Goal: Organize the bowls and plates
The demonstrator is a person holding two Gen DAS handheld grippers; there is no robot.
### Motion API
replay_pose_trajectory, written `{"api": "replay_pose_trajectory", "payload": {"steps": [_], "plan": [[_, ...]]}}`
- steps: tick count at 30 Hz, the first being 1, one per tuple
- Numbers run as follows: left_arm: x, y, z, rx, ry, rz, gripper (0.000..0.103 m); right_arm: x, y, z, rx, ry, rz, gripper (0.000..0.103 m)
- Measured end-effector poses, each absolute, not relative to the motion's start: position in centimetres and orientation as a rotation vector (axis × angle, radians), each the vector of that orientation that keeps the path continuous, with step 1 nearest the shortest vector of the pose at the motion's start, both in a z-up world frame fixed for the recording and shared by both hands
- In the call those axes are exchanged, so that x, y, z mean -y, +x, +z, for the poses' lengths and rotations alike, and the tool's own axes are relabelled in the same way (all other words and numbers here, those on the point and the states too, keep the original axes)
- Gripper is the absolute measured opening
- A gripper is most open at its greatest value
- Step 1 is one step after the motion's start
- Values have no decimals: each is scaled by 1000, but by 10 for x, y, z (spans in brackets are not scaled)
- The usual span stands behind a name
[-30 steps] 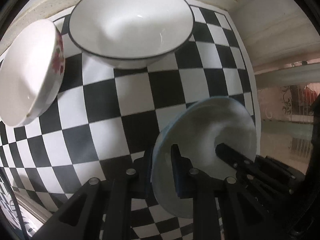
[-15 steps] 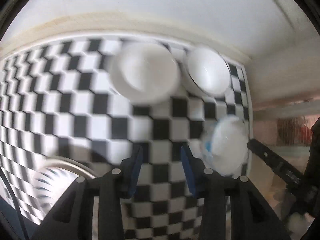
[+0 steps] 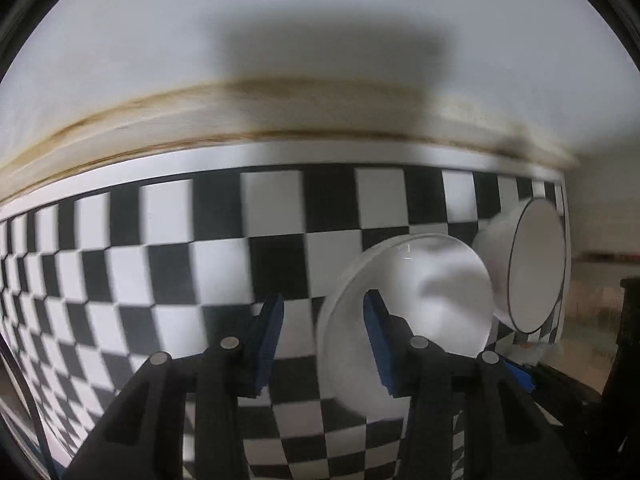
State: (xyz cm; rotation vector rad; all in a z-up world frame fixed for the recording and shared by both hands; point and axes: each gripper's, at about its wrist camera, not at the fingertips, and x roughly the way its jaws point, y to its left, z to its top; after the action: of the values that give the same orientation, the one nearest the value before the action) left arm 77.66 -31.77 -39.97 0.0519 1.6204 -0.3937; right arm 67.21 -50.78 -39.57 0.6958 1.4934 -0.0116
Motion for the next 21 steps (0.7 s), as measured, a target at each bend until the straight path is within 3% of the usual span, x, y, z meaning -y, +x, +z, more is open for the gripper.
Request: {"api": "replay_pose_trajectory", "payload": {"steps": [2, 4, 6, 14, 21], "plan": [[324, 775, -408, -1635, 85, -414, 38, 513, 673, -409, -1515, 695, -24, 44], [329, 771, -412, -1634, 109, -437, 25, 510, 677, -420, -1536, 694, -33, 30], [334, 767, -410, -1610, 143, -428, 25, 510, 680, -427, -1546, 667, -68, 16], [319, 746, -371, -1551, 102, -435, 21, 510, 674, -421, -1515, 627, -70, 12], [304, 696, -315, -1481, 87, -450, 21, 498, 634, -366, -1451, 583, -18, 12]]}}
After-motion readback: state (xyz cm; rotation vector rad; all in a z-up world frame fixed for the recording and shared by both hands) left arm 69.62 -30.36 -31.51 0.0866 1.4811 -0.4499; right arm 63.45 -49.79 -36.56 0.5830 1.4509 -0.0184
